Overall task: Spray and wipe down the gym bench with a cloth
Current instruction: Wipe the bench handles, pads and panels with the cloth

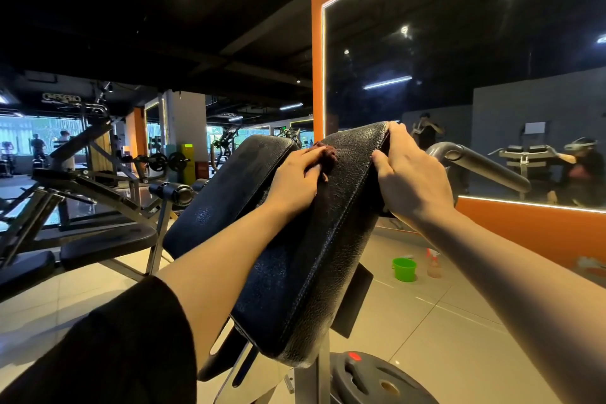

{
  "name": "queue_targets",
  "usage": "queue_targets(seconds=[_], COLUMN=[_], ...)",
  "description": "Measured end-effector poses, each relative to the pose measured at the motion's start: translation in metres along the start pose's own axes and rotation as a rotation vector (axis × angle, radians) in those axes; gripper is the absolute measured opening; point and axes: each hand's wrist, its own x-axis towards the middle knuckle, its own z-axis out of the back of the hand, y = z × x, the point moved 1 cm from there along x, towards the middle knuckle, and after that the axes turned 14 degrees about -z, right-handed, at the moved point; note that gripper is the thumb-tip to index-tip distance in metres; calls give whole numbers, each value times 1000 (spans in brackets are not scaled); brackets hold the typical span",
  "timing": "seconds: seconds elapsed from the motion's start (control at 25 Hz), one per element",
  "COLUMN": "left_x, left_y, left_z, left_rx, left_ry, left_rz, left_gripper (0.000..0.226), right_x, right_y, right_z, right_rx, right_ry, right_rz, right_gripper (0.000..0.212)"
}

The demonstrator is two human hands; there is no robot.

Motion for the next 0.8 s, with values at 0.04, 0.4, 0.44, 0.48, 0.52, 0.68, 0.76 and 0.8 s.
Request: queue_targets(seconds=[0.04, 0.4, 0.44, 0.48, 0.52, 0.68, 0.76, 0.8], left_x=[0, 6, 4, 3, 6, 21, 13, 9], left_y=[-4, -12, -20, -26, -24, -14, -26, -29], left_z=[-1, -6, -9, -11, -10, -8, -15, -17], left_rx=[-6, -48, -77, -108, -116, -35, -78, -109], left_ry=[-4, 8, 51, 88, 104, 4, 47, 69], left_rz=[-15, -66, -165, -240, -254, -75, -254, -319], left_gripper=[41, 39, 40, 41, 42, 39, 40, 41], right_x=[0, -2, -2, -2, -2, -2, -3, -3], right_y=[0, 0, -1, -1, -2, -1, -3, -3], right_z=[0, 2, 2, 2, 3, 2, 2, 2], right_rx=[0, 18, 34, 43, 40, 3, 25, 37], right_ry=[-9, -50, -53, -55, -52, -48, -50, -52], right_rz=[2, 25, 33, 37, 34, 14, 30, 31], right_gripper=[40, 38, 36, 35, 36, 41, 39, 39])
